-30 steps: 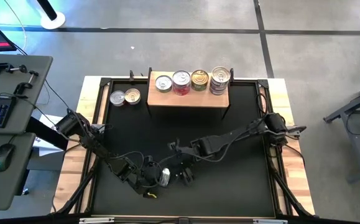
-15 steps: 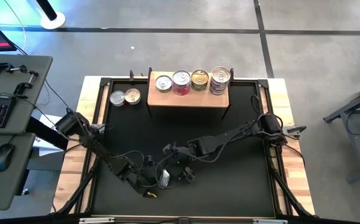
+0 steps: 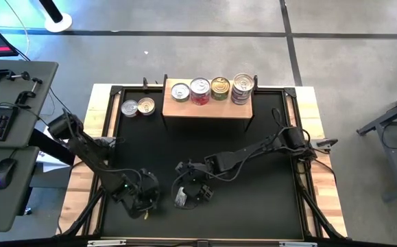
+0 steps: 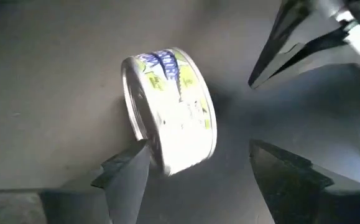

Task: Stack canned seafood by type on shelf
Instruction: Stack the light green tuna can on top of the other light green tuna can

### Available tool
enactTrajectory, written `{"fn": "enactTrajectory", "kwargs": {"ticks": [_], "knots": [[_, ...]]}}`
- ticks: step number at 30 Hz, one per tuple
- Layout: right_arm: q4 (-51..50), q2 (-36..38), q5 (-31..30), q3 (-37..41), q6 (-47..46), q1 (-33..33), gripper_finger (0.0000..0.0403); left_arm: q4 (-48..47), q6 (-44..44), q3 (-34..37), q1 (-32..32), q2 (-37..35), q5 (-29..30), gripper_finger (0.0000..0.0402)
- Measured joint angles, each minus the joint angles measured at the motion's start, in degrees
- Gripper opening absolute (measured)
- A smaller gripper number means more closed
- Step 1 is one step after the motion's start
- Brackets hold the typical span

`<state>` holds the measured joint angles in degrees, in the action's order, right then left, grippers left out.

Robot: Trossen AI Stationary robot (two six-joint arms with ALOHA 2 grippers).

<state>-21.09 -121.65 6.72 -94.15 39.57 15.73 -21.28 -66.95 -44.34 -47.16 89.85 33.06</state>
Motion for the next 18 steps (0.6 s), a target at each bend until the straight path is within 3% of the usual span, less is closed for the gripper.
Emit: {"fn": "enactTrajectory", "kwargs": {"ticks": [7, 18], "knots": [[-1.1, -1.6, 0.0, 0.0, 1.5, 0.0, 0.0265, 6.7, -10.5, 0.0, -3.5, -0.4, 1.1, 0.0000], [0.5, -2.7, 0.6, 0.0, 4.8, 0.0, 0.0265, 12.0, -14.0, 0.0, -5.1, -0.1, 2.4, 0.0000]]}}
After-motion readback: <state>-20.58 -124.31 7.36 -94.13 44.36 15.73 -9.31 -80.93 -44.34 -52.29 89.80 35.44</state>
